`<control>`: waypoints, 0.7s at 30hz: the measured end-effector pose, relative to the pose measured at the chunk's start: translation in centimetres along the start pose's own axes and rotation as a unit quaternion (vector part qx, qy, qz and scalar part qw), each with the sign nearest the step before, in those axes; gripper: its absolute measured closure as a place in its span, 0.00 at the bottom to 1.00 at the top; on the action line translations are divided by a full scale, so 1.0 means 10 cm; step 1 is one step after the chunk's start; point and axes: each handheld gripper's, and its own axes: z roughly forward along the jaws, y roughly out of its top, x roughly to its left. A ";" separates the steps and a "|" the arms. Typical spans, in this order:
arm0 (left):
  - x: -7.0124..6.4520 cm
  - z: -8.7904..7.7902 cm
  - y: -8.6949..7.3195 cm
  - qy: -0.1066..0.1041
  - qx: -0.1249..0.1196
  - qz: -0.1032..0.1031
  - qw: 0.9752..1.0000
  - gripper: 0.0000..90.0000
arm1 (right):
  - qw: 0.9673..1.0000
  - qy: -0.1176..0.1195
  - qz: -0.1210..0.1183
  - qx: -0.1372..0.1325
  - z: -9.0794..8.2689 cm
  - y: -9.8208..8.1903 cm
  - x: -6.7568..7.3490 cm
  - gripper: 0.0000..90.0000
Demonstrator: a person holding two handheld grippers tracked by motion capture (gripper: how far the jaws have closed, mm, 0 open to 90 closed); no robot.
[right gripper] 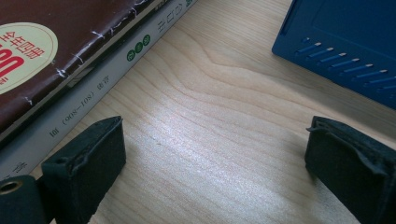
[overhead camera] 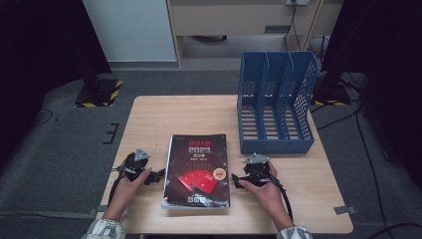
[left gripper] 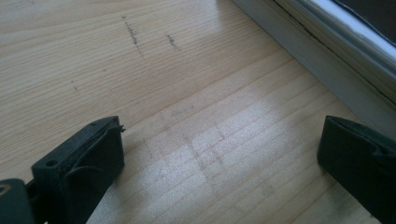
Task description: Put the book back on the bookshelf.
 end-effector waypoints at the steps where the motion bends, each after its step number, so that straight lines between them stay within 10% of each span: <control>1: 0.00 0.00 0.00 0.000 0.000 0.000 1.000 0.00 | 1.000 0.000 0.001 -0.001 0.00 0.00 0.00 0.07; 21: 0.08 -0.18 0.02 0.005 -0.031 -0.041 0.999 0.09 | 1.000 0.011 -0.009 -0.025 -0.15 0.06 0.04 0.31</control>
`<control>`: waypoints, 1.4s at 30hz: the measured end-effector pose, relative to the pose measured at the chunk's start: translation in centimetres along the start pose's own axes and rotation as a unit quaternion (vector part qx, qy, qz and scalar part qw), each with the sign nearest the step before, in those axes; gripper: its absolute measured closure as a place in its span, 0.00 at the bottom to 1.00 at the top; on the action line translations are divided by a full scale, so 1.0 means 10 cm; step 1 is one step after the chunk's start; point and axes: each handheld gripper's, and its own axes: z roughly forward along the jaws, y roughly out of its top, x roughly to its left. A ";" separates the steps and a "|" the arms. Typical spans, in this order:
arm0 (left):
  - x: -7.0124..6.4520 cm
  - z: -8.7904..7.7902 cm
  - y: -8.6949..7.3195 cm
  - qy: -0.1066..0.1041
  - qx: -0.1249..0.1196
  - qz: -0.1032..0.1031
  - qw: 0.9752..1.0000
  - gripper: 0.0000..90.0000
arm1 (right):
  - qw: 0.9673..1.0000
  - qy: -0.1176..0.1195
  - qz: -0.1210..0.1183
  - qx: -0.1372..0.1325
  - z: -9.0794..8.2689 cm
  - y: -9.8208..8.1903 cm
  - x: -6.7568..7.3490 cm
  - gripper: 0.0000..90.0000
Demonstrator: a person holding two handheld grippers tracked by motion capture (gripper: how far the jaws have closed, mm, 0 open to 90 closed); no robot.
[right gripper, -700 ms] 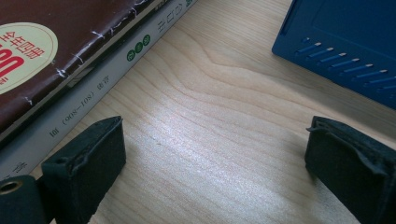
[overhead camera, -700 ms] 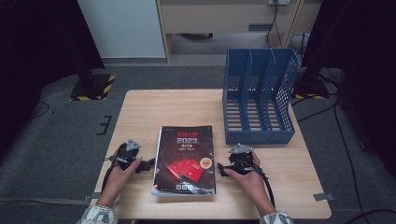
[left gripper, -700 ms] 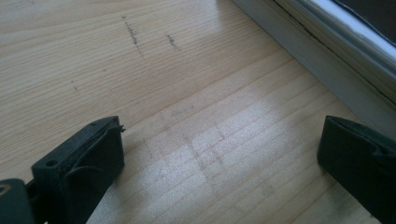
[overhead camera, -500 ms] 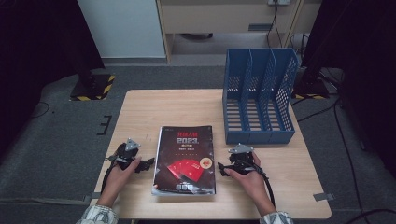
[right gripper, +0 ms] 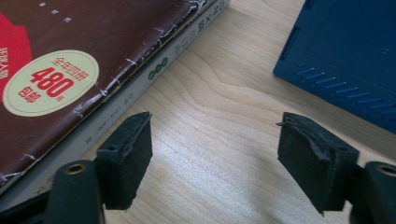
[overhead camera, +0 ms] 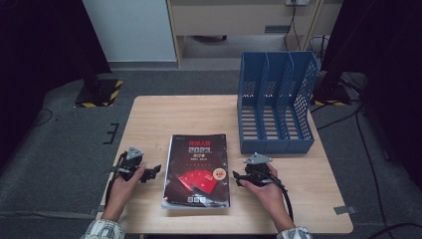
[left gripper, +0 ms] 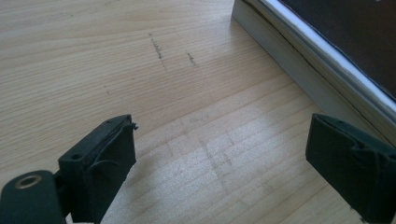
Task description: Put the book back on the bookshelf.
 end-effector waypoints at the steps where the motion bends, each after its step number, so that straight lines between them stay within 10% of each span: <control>1: 0.00 -0.01 0.00 0.000 -0.001 -0.003 1.000 0.09 | 1.000 0.001 -0.001 -0.001 0.00 0.00 0.00 0.33; 14: -0.21 -0.26 0.16 -0.018 -0.054 -0.003 0.998 0.27 | 0.998 0.058 -0.025 -0.029 -0.12 0.28 0.12 0.52; 25: -0.61 -0.20 0.20 -0.046 -0.042 0.047 0.997 0.31 | 0.993 0.110 -0.042 -0.023 0.01 0.46 0.19 0.24; 42: -0.59 -0.06 0.13 -0.091 -0.015 0.026 0.995 0.41 | 0.986 0.169 0.008 0.009 0.24 0.34 0.19 0.19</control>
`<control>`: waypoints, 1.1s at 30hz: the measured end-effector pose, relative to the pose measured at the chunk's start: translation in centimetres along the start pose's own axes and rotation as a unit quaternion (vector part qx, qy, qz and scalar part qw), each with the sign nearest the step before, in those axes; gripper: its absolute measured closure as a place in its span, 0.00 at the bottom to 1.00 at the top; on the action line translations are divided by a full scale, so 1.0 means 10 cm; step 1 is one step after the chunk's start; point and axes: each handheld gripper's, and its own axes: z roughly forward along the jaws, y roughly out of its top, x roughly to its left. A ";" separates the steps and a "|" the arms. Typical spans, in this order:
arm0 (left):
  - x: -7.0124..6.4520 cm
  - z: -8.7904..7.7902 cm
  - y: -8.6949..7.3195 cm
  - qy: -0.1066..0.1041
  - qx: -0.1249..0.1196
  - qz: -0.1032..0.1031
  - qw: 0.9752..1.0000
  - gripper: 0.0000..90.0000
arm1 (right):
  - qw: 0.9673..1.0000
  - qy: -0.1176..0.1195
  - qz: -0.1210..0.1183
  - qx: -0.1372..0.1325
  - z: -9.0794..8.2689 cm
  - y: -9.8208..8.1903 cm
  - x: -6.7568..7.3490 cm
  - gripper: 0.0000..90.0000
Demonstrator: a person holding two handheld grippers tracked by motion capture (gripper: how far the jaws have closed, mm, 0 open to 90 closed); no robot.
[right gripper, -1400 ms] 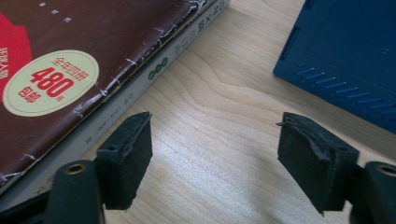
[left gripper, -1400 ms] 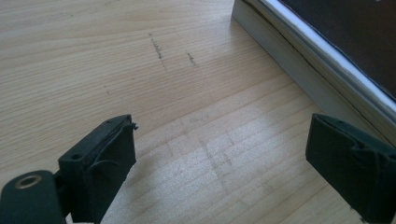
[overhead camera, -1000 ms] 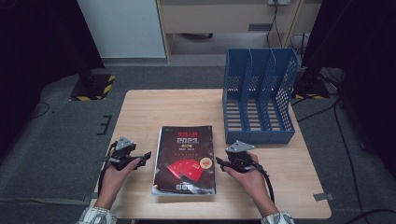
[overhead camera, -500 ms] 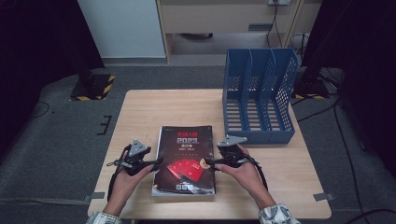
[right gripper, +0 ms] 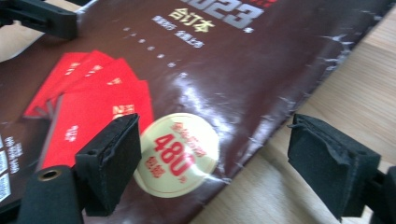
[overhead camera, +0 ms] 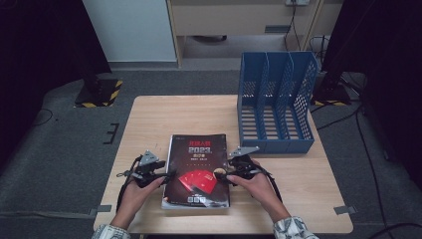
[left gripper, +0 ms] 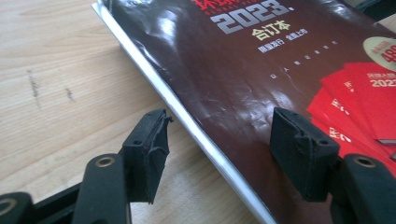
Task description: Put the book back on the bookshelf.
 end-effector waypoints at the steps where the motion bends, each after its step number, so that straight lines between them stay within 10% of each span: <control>1: 0.00 0.00 0.00 -0.001 0.000 -0.001 1.000 0.41 | 1.000 -0.002 -0.004 0.001 0.00 0.00 0.01 0.19; 10: -0.01 0.02 -0.01 -0.008 -0.001 -0.003 1.000 0.41 | 0.997 0.032 -0.006 -0.063 -0.14 0.13 0.12 0.28; 16: -0.01 0.02 -0.01 -0.008 -0.001 0.002 1.000 0.41 | 0.997 -0.016 -0.009 -0.068 -0.29 0.19 -0.01 0.27; 33: -0.02 0.01 -0.01 -0.004 -0.001 0.008 1.000 0.41 | 1.000 0.019 0.020 -0.011 0.06 0.00 -0.05 0.22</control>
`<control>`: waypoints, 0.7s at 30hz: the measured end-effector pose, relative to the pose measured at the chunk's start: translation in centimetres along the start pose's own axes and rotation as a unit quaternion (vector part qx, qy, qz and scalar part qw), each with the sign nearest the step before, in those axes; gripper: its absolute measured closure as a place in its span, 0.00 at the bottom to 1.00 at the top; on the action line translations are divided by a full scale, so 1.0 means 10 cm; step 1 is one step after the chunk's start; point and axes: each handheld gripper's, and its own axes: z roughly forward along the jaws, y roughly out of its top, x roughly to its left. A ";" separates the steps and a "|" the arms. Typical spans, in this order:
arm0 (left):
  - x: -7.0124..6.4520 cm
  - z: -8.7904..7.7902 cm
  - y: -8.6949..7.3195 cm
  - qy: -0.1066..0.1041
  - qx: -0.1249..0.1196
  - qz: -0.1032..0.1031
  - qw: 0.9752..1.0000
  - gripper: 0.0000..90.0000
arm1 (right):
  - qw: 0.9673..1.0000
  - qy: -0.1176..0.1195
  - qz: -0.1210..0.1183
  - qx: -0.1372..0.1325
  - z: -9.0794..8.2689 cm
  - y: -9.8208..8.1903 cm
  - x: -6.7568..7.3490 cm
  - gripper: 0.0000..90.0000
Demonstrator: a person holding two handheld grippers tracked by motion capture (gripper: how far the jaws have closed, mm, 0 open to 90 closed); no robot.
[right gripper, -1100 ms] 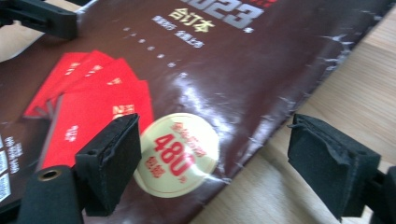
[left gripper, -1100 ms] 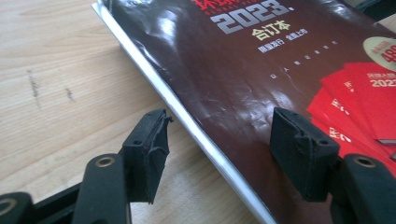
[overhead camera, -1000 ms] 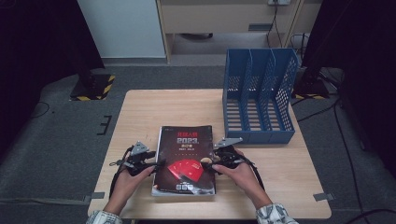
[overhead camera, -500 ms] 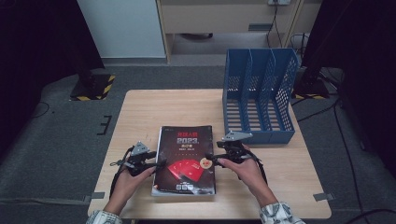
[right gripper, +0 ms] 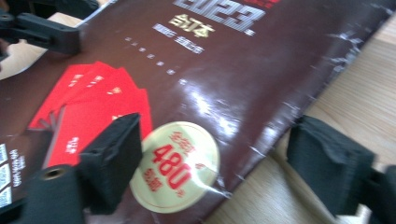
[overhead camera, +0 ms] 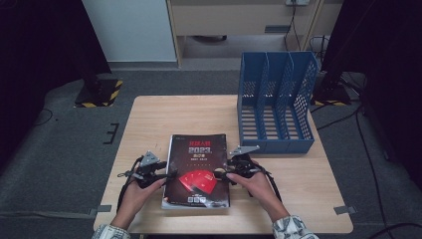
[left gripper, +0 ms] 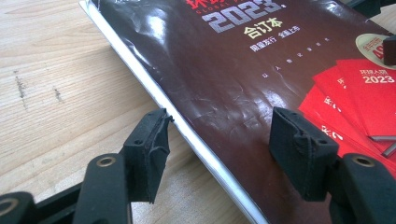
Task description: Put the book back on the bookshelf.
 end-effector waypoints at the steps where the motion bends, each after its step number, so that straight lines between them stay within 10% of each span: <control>1: 0.00 0.00 0.00 0.000 0.000 0.000 1.000 0.41 | 1.000 -0.004 -0.006 0.002 0.00 0.01 0.02 0.22; 11: 0.01 0.00 -0.01 -0.003 -0.001 -0.006 1.000 0.41 | 0.999 0.008 -0.021 -0.035 -0.11 0.14 0.15 0.23; 21: 0.01 0.01 0.00 -0.003 0.000 -0.006 1.000 0.41 | 0.999 0.031 -0.021 -0.009 0.12 0.34 0.20 0.25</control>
